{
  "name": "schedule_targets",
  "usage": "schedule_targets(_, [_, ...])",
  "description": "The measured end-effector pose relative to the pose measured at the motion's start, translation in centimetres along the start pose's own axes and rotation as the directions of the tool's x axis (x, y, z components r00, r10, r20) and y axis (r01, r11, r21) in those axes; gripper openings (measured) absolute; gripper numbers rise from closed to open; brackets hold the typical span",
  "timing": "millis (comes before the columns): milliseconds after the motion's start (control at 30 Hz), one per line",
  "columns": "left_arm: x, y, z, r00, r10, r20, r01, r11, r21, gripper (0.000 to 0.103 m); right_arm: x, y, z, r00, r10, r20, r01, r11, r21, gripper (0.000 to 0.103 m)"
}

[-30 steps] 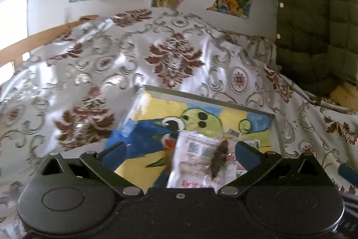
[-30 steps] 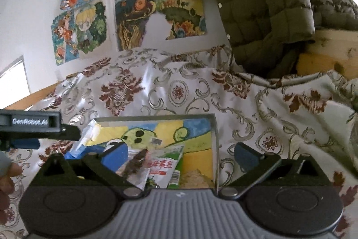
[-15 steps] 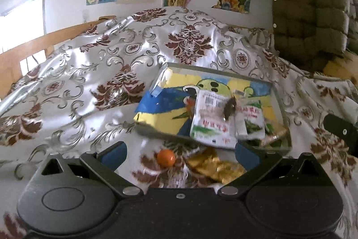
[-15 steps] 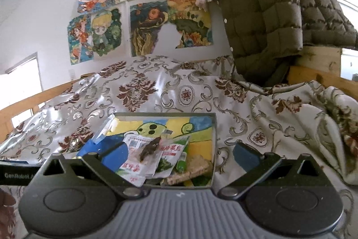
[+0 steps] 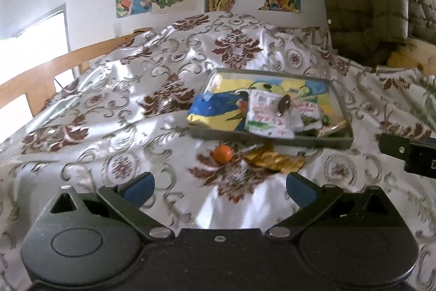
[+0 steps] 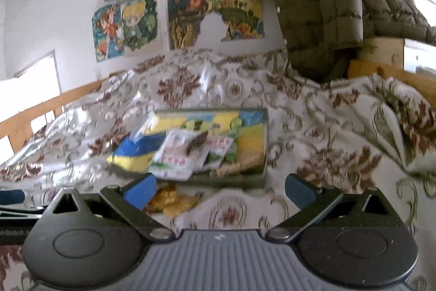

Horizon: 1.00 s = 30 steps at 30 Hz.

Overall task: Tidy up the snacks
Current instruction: 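Open both tools over the tray and withdraw them, then move left tool toward the tangerine while right tool approaches the gold foil wrapper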

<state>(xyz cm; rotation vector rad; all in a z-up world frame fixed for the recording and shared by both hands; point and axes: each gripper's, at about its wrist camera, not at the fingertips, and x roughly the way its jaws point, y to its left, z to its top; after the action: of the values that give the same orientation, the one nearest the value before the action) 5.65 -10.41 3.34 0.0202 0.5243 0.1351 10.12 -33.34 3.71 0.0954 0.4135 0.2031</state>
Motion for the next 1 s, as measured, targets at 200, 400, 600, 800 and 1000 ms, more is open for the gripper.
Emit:
schedule_targets(200, [-0.7,1.6,-1.3,0.999,0.035,-0.031,-0.036,0.999,-0.019,0.102,-1.2,-0.2,-1.8,0.997,-0.036,-0.069,0.037,0.999,0.010,0.103])
schedule_targets(400, [-1.2,2.7,-2.4,0.998,0.045,-0.054,-0.046,0.998,-0.034,0.102,-1.9,0.3,-2.7,0.993,-0.054,-0.109,0.056,0.998,0.007,0.103])
schedule_targets(600, [-1.3,3.4,-4.1,0.995,0.051,-0.085,-0.052,0.999,-0.014,0.102,-1.8,1.3,-3.6,0.982,-0.054,-0.179,0.053,0.999,-0.010,0.103])
schedule_targets(800, [-1.4,4.4,-4.7,0.993,0.073,-0.088,-0.073,0.997,-0.003,0.102,-1.7,2.2,-4.3,0.974,-0.081,-0.209,0.073,0.996,-0.047,0.103])
schedule_targets(1000, [-1.4,5.2,-4.4,0.992,0.101,-0.077,-0.100,0.995,0.011,0.102,-1.4,2.7,-4.5,0.971,-0.084,-0.222,0.071,0.995,-0.064,0.103])
